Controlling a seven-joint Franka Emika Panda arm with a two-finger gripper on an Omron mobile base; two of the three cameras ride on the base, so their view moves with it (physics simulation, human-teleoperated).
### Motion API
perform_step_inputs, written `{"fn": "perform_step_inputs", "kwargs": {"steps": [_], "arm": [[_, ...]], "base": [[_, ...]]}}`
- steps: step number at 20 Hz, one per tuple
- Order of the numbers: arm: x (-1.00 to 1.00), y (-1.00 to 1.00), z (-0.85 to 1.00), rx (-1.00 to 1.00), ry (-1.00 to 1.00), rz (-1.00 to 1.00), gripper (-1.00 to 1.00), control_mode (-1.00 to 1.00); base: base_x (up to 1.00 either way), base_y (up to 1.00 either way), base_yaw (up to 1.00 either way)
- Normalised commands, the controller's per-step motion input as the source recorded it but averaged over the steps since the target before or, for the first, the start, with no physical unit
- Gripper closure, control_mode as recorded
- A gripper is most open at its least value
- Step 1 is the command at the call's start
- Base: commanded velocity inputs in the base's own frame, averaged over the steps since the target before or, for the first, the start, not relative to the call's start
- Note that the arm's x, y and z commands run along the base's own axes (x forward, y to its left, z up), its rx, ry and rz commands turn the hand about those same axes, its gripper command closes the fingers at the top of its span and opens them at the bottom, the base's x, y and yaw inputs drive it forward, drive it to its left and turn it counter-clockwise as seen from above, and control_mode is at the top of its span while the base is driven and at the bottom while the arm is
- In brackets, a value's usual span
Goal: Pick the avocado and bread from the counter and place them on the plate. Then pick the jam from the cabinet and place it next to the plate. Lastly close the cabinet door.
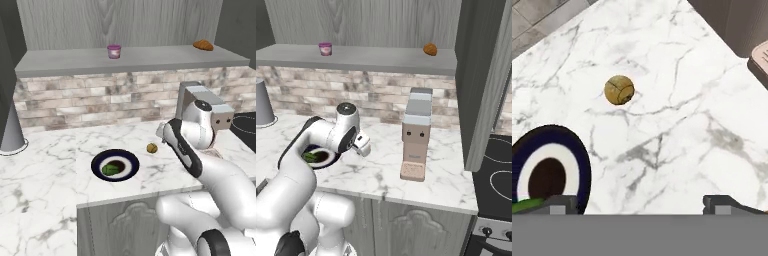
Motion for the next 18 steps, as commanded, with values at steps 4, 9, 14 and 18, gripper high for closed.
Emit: {"fn": "perform_step_inputs", "kwargs": {"steps": [4,9,14,18], "arm": [[0.01,0.01,-0.20,-0.08,-0.19,0.19,-1.00,-1.00],[0.17,0.10,-0.03,-0.23,0.00,0.17,-1.00,-1.00],[0.34,0.04,0.00,-0.16,0.00,0.17,-1.00,-1.00],[0.57,0.00,0.00,-0.04,0.03,0.22,-1.00,-1.00]], "base": [[0.00,0.00,0.00],[0.00,0.00,0.00],[0.00,0.00,0.00],[0.00,0.00,0.00]]}}
